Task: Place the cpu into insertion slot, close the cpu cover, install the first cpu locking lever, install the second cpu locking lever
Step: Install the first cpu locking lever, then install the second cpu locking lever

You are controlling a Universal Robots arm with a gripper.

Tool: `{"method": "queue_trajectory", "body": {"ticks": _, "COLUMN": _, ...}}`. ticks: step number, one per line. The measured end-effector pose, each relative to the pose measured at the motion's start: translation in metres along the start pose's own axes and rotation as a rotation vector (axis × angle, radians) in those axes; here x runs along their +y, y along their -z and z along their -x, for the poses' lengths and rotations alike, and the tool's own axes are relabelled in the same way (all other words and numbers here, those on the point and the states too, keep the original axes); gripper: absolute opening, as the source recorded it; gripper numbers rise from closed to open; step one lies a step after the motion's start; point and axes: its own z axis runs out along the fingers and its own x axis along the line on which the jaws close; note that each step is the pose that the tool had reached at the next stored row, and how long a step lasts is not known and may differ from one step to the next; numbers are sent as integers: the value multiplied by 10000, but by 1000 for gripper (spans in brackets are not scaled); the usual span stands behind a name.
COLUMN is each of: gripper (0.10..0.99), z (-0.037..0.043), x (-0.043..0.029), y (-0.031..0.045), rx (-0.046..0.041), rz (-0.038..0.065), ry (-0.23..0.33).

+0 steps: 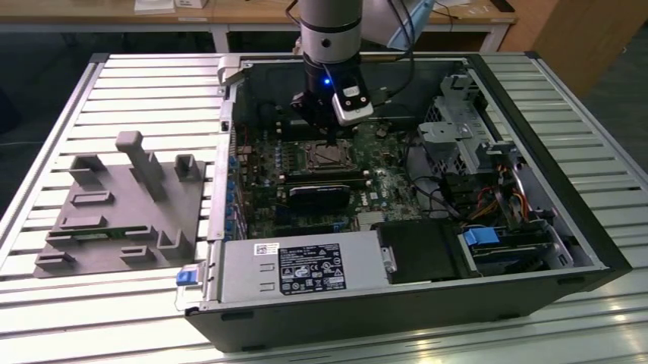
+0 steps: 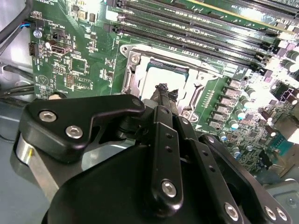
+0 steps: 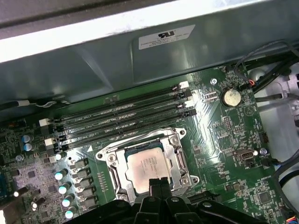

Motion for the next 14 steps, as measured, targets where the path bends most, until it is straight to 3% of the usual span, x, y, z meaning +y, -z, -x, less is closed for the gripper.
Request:
{"method": "queue_trajectory", "body": {"ticks": 9, "gripper": 102, "z": 1, "x": -1, "y": -1, "rx": 2, "rz": 1, "ry": 0}}
{"method": "queue_trajectory", "body": {"ticks": 14, "gripper": 102, "z": 11, "x": -39, "y": 1, "rx": 2, "rz": -6, "ry": 0}}
